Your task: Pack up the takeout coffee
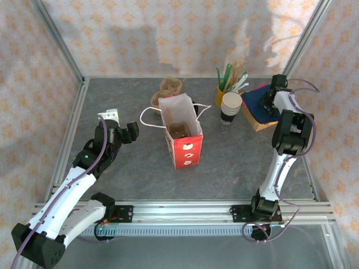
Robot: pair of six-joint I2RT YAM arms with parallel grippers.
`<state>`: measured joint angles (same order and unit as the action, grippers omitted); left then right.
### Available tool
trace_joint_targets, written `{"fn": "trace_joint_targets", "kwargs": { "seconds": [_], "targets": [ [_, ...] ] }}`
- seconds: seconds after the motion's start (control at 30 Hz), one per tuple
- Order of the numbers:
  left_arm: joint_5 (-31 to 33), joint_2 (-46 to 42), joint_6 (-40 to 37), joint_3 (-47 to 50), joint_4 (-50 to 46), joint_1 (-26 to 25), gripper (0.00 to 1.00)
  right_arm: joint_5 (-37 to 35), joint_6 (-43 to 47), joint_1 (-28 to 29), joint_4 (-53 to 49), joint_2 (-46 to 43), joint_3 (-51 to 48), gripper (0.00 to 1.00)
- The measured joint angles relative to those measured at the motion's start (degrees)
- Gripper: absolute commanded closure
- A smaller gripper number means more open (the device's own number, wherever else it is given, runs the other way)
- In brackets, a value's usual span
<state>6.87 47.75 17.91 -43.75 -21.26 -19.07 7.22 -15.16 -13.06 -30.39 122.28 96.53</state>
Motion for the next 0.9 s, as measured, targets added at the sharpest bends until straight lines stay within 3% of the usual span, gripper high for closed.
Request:
{"fn": "trace_joint_targets", "kwargs": {
  "seconds": [0.27,0.57,0.9],
  "targets": [
    [0.0,0.02,0.0,0.0,0.0,0.0,0.16,0.31,0.63,-0.11,-0.04,0.04,0.0,0.71],
    [-0.04,0.39,0.0,0.0,0.0,0.0,0.16,1.84,0.79,-0.11,-0.31,0.04,0.59,0.82],
    [-0.22,0.39,0.0,0.0,0.0,0.0,0.16,4.59,1.03,-0.11,-0.48,-0.22,1.42,0.83]
  ]
}}
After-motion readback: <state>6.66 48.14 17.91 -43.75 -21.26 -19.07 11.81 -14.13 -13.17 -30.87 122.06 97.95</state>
